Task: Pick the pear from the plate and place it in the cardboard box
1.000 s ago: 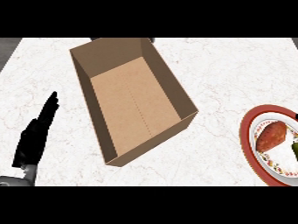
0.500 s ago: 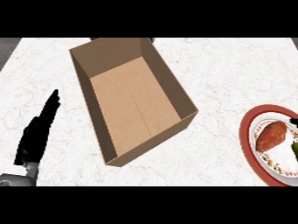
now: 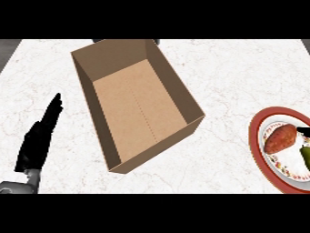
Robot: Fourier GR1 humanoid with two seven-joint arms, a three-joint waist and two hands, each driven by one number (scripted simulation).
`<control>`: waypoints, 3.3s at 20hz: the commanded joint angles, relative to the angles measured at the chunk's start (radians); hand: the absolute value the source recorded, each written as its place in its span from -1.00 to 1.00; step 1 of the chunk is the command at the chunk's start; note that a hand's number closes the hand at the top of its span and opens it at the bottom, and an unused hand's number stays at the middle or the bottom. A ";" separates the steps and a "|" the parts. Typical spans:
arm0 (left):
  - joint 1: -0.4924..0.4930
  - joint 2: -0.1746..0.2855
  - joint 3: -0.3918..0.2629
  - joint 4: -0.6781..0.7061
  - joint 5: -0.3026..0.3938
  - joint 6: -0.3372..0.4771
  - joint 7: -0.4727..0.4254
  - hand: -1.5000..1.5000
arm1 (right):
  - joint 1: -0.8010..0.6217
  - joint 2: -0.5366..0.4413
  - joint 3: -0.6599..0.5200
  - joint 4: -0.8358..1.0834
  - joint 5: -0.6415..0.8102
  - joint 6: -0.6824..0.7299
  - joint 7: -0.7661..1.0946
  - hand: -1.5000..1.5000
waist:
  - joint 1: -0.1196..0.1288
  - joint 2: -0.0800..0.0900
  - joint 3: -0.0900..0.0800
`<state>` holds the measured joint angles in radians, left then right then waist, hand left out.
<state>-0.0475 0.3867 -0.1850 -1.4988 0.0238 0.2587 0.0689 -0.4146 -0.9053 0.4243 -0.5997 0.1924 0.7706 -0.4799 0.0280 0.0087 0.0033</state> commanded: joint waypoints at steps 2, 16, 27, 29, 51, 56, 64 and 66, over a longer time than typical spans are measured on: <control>-0.019 -0.029 -0.010 0.010 -0.035 0.030 0.013 0.00 | -0.016 0.041 0.029 0.072 0.022 0.105 -0.178 -1.00 | -0.002 0.001 0.001; 0.022 -0.013 0.025 -0.026 -0.005 -0.028 0.003 0.00 | -0.010 0.074 0.121 0.104 0.050 0.035 -0.214 -1.00 | -0.003 0.000 0.000; 0.091 -0.021 0.045 -0.041 -0.014 -0.037 -0.033 0.00 | -0.019 0.086 0.092 0.147 0.027 -0.151 -0.261 1.00 | -0.008 -0.005 -0.002; 0.051 0.005 0.052 -0.074 -0.012 -0.058 0.035 0.00 | -0.019 0.106 0.085 0.173 0.034 -0.201 -0.280 1.00 | -0.009 -0.004 -0.001; 0.092 -0.014 0.088 -0.025 -0.038 -0.013 0.026 0.00 | -0.199 0.396 0.086 -0.430 0.214 -1.098 0.695 1.00 | -0.100 -0.051 -0.009; 0.086 -0.030 0.085 -0.029 -0.044 -0.003 0.019 0.00 | -0.203 0.489 0.117 -0.733 0.240 -1.159 0.837 1.00 | -0.099 -0.045 -0.007; 0.095 -0.025 0.092 -0.048 -0.028 -0.046 0.007 0.00 | -0.281 0.518 0.165 -1.183 0.368 -1.013 1.281 1.00 | -0.046 -0.023 -0.005; 0.063 -0.048 0.062 -0.040 -0.061 -0.036 0.013 0.00 | -0.286 0.585 0.199 -1.235 0.437 -1.004 1.379 1.00 | -0.042 -0.018 -0.005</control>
<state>0.0245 0.3611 -0.0971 -1.5333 -0.0140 0.2210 0.0888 -0.6647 -0.3879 0.5863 -1.6930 0.5430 -0.2758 0.7057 -0.0317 -0.0174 -0.0023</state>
